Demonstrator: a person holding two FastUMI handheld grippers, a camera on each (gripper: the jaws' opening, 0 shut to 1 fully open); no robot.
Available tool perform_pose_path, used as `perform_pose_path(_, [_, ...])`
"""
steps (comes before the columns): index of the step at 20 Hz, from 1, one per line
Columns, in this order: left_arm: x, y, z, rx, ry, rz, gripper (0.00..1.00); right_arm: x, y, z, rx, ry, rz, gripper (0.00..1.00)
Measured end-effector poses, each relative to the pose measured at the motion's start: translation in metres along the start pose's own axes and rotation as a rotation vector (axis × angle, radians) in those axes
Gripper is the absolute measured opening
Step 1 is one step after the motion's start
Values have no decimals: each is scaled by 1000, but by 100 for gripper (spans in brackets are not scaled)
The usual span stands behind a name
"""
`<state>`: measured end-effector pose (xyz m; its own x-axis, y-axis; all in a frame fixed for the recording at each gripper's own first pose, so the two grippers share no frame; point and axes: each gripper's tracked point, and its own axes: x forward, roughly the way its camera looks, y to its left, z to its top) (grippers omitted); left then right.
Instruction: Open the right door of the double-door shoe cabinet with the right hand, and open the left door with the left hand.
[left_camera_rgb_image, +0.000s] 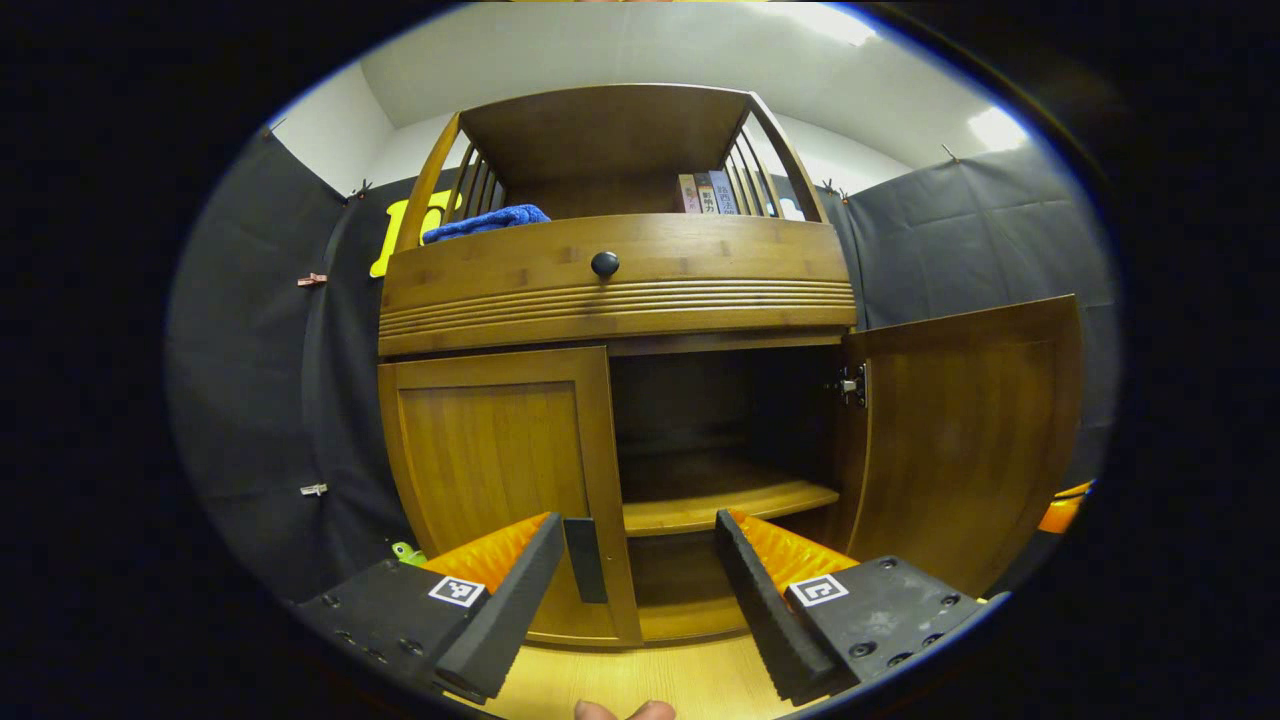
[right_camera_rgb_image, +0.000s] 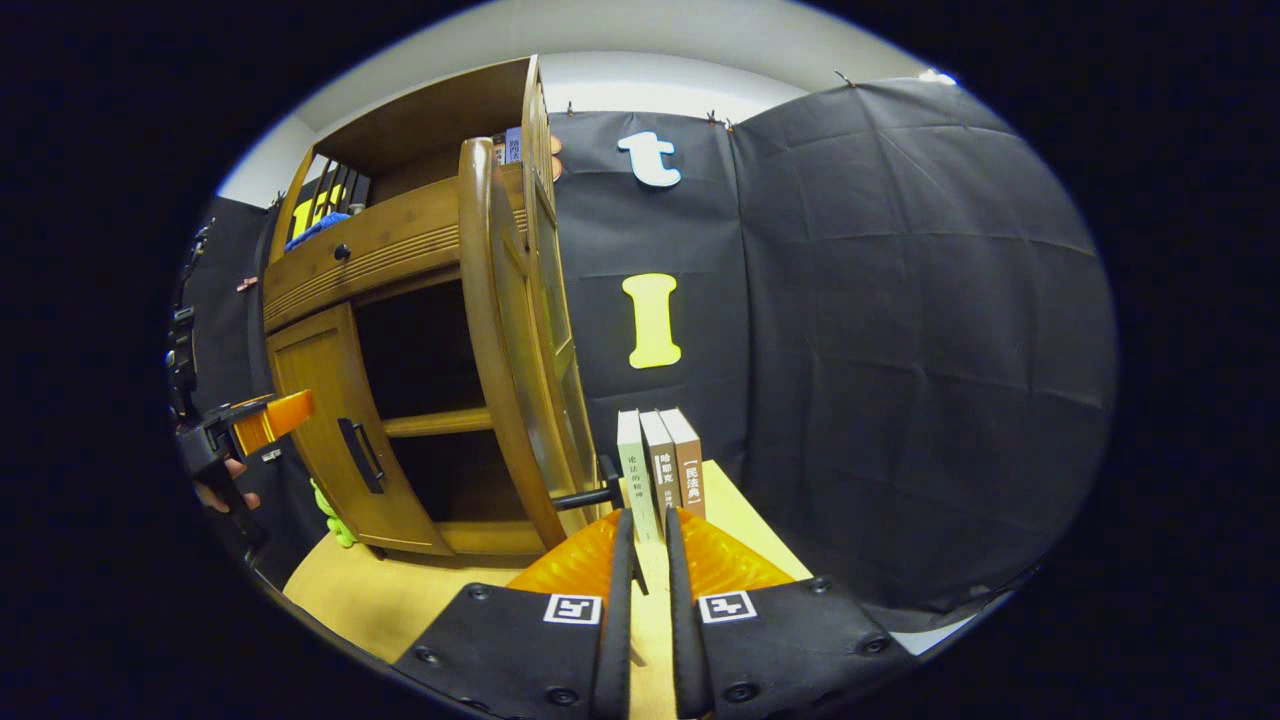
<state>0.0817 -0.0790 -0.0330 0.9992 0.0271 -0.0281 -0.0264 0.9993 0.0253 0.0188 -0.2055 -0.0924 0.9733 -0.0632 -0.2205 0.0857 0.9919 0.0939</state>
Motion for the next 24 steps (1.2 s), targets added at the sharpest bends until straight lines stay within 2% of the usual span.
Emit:
perform_pose_path(1, [3,2,-2,2,1,4,97,-4,-3,5,-26,-11,-10,31])
perform_pose_path(6, [23,6,-10,37,3,15,95,-23,-22,36,-153,-128,-105,100])
perform_pose_path(7, [27,6,-13,33,4,12,97,-26,-18,33,-149,-114,-91,93])
perform_pose_path(9, [36,7,-21,25,6,14,97,-33,-12,22,-111,-62,-54,94])
perform_pose_path(10, [41,9,-25,32,5,20,97,-37,-10,22,-94,-63,-50,95])
perform_pose_path(11, [47,9,-30,46,-1,23,92,-39,-12,24,-96,-79,-53,98])
perform_pose_path(16, [77,14,-61,71,-1,25,92,-44,-22,31,-88,-107,-67,98])
perform_pose_path(17, [83,17,-69,67,8,33,97,-43,-23,33,-89,-113,-67,100])
perform_pose_path(18, [91,21,-76,54,17,43,93,-41,-24,33,-91,-111,-65,96])
perform_pose_path(20, [101,33,-88,25,48,88,96,-37,-26,30,-88,-101,-64,96])
perform_pose_path(24, [127,56,-112,18,81,156,91,-32,-30,29,-92,-89,-64,96])
